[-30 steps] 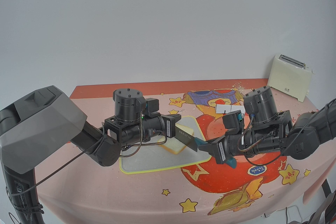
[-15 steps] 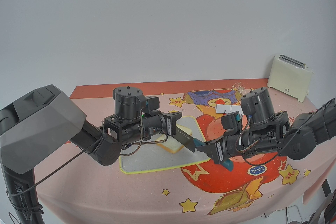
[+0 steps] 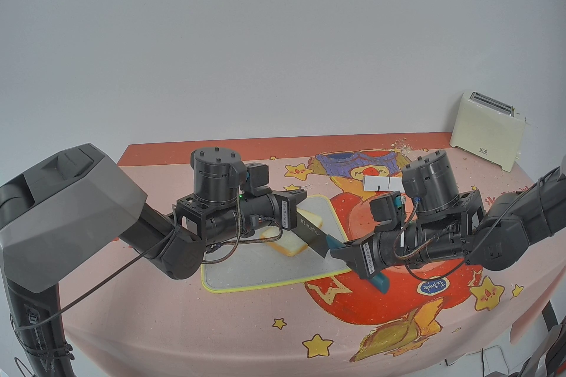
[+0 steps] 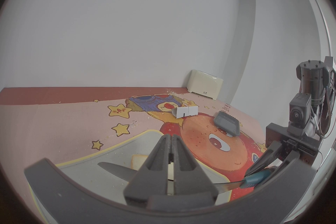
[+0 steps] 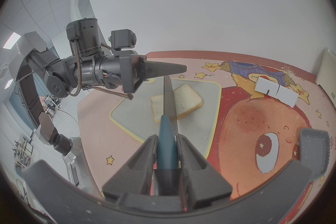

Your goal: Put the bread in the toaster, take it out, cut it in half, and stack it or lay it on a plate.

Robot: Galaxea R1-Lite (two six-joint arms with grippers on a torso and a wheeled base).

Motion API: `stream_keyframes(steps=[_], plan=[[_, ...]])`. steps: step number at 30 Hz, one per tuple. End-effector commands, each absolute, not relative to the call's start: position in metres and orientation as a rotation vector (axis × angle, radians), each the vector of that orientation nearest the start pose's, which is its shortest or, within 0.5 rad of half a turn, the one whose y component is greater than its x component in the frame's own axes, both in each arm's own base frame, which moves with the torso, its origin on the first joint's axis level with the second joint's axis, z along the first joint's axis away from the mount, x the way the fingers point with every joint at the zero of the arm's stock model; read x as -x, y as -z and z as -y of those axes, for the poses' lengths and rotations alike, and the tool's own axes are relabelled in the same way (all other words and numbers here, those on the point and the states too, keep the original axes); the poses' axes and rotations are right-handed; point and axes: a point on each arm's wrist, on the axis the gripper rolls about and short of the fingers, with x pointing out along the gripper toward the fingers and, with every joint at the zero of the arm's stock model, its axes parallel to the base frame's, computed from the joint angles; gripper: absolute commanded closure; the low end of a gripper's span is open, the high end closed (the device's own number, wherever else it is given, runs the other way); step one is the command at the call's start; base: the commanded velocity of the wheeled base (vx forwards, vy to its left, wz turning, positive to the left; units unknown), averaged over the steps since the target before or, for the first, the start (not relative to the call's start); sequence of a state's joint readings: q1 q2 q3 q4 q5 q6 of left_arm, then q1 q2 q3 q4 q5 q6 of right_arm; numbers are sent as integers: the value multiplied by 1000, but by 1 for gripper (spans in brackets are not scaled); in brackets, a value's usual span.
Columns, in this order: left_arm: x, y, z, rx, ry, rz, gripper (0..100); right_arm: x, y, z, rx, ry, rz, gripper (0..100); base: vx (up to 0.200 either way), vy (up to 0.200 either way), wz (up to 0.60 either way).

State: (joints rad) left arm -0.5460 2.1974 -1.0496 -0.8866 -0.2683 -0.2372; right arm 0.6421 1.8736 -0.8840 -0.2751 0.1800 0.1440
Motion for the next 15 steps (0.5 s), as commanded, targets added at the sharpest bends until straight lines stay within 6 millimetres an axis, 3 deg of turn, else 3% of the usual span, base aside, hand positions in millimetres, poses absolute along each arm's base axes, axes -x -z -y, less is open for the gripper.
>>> stream_keyframes(steps=[1,5,15], plan=[[-351,-87,220,185,773,-366,100,-259,-116,-199,37,-734,-765,100,0,0,0],[-352,-76,221,181,767,-392,100,-258,-117,-198,36,-734,-762,100,0,0,0],[-353,-77,221,182,766,-388,100,-263,-127,-202,25,-742,-721,100,0,0,0]])
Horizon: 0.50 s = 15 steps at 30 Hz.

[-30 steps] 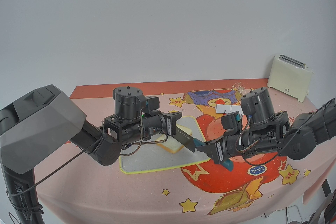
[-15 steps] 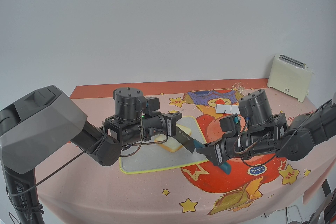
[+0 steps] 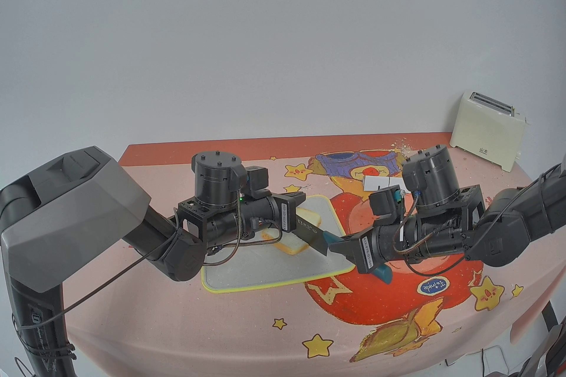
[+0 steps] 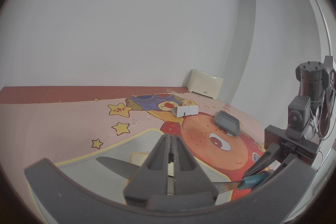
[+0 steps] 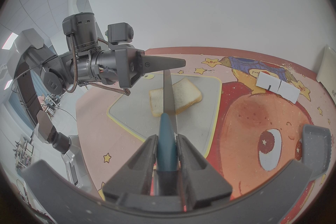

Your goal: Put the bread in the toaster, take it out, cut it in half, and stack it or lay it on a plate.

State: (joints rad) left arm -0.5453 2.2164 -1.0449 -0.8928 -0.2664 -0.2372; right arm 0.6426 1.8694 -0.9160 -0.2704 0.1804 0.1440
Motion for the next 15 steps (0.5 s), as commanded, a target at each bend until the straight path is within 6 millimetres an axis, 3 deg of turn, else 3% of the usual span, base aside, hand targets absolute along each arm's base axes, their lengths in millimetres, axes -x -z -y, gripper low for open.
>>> stream_keyframes(steps=[1,15], plan=[[-353,-78,221,182,767,-386,100,-263,-126,-202,27,-740,-727,100,0,0,0],[-356,-85,216,188,758,-365,100,-261,-105,-200,54,-720,-793,100,0,0,0]])
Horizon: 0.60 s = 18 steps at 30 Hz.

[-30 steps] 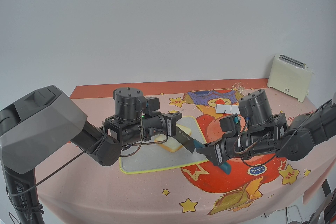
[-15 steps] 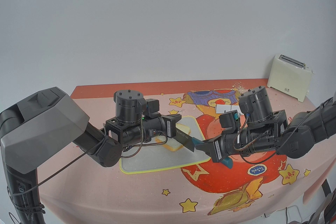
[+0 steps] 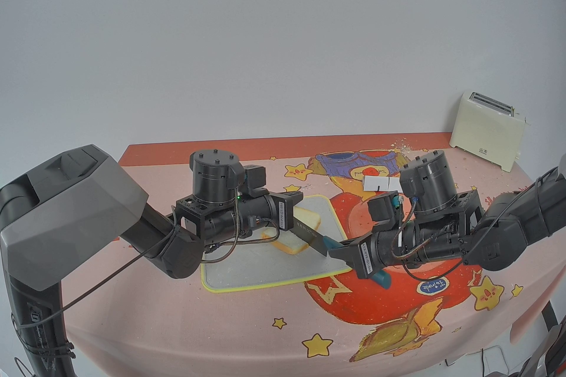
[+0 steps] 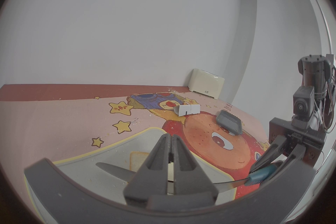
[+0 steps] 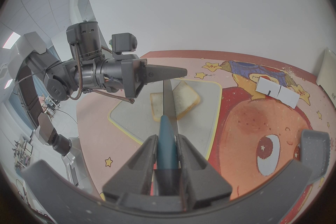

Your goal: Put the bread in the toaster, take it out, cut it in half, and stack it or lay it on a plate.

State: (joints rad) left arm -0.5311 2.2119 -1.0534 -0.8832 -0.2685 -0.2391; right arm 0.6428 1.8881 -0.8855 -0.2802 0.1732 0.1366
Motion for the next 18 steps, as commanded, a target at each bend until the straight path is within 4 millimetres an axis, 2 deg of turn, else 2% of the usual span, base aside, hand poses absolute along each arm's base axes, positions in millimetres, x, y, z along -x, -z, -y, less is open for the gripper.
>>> stream_keyframes(steps=[1,9,11,14,18], plan=[[-357,-85,216,189,758,-364,100,-261,-106,-201,54,-724,-791,100,0,0,0],[-357,-86,216,189,759,-358,100,-262,-114,-201,37,-730,-766,100,0,0,0],[-358,-89,216,192,760,-348,100,-262,-114,-202,36,-730,-765,100,0,0,0],[-356,-104,215,199,767,-310,100,-263,-115,-201,30,-728,-763,100,0,0,0],[-355,-106,215,208,781,-311,100,-264,-115,-200,18,-721,-767,100,0,0,0]])
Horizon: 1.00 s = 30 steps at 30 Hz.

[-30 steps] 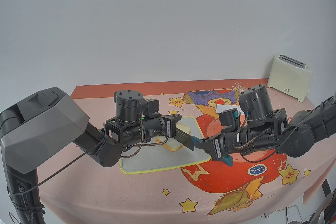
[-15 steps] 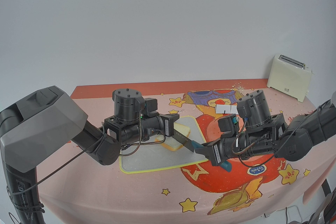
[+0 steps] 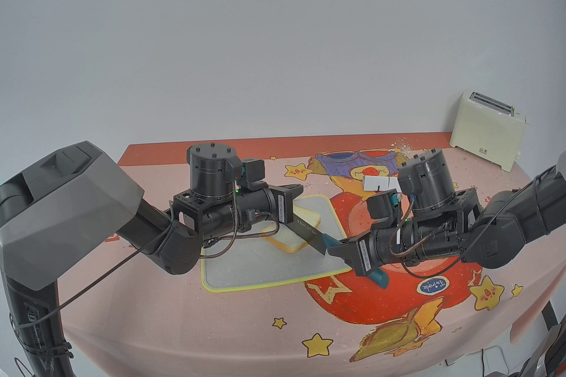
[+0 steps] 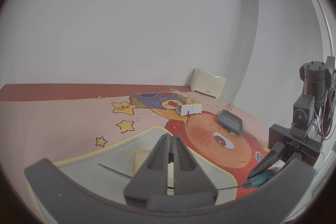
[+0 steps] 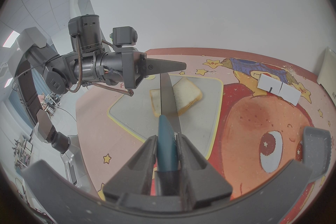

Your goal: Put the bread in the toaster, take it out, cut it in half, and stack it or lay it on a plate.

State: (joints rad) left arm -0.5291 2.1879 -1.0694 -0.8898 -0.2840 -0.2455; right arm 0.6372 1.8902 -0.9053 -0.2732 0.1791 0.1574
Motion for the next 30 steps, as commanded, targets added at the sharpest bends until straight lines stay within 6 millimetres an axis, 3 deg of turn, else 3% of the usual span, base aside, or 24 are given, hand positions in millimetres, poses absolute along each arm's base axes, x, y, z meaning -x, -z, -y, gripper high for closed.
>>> stream_keyframes(steps=[1,30], plan=[[-355,-106,214,211,780,-314,100,-265,-116,-200,-6,-714,-772,100,0,0,0],[-351,-81,211,196,766,-391,100,-265,-122,-202,-96,-719,-791,100,0,0,0]])
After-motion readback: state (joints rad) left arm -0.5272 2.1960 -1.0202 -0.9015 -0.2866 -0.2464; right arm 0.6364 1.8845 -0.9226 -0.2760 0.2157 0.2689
